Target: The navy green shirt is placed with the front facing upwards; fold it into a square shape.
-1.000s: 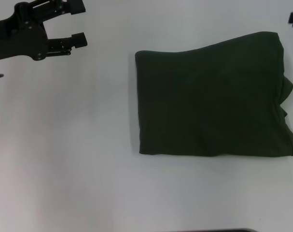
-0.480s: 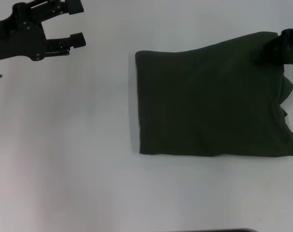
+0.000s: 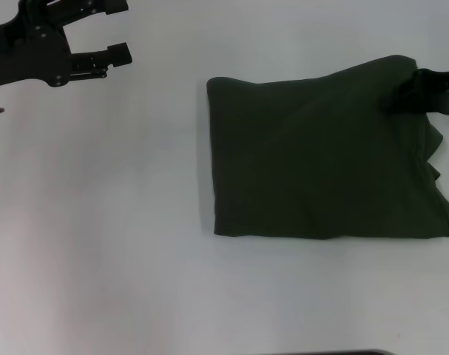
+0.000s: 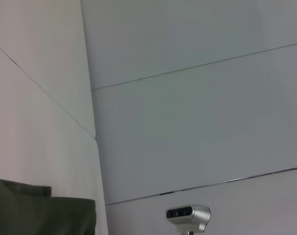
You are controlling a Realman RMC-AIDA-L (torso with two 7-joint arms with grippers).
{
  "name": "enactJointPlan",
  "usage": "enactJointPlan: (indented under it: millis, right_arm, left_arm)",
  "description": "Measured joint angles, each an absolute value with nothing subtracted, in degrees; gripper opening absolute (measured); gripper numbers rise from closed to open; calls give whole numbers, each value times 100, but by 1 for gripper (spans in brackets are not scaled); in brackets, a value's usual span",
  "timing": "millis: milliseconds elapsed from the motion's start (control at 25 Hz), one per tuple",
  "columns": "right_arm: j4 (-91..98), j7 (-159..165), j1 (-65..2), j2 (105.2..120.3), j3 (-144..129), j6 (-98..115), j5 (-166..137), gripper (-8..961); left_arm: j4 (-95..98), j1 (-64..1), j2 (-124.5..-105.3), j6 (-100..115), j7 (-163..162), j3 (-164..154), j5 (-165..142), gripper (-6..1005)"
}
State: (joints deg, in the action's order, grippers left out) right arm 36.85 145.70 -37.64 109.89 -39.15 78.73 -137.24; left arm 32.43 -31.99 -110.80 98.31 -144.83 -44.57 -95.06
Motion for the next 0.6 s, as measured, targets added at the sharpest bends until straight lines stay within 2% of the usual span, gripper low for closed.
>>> enactJointPlan:
  millis: [280, 440, 600]
  right_arm:
    - [3672, 14502, -3829, 11127, -3994, 7167, -13730, 159]
    - [3717, 14543, -3863, 11108, -4008, 7155, -13733, 159]
    - [3885, 14726, -3831, 11015, -3948, 7229, -13734, 158]
  left_arm:
    - [3243, -3168, -11099, 9803, -14487, -4430, -9539, 902]
    - [3243, -3171, -11104, 9800, -14485, -4429, -9536, 901]
    - [3243, -3190, -11107, 9799, -14482, -4429, -9535, 901]
